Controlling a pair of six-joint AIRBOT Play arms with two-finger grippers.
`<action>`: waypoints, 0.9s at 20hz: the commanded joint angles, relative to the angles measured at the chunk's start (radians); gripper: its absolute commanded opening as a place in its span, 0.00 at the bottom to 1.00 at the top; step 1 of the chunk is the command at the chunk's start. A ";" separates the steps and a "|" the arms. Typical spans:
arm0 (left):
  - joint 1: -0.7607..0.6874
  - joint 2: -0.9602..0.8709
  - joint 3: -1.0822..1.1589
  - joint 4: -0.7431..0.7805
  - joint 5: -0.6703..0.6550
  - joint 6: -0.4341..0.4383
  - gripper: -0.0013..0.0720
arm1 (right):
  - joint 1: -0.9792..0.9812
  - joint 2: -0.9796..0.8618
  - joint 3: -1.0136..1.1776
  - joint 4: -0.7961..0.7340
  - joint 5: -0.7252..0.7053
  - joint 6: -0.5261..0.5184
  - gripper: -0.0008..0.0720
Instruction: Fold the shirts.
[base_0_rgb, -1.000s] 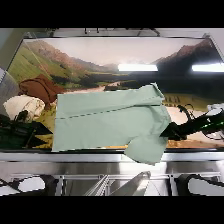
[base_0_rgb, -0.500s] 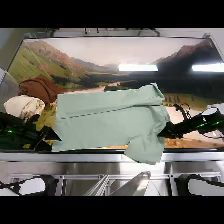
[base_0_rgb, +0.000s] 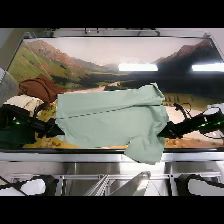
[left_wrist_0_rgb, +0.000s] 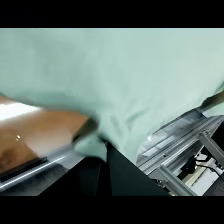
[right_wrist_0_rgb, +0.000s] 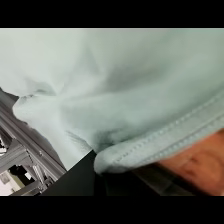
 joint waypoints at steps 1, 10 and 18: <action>0.018 0.001 0.098 -0.011 0.087 -0.023 0.05 | -0.072 0.050 0.018 -0.018 0.053 0.010 0.03; 0.059 0.001 0.151 0.116 0.110 -0.047 0.05 | -0.368 0.206 0.035 -0.022 0.097 0.167 0.03; 0.022 -0.005 0.298 -0.050 0.104 -0.049 0.05 | -0.220 0.184 0.095 0.422 -0.062 0.053 0.04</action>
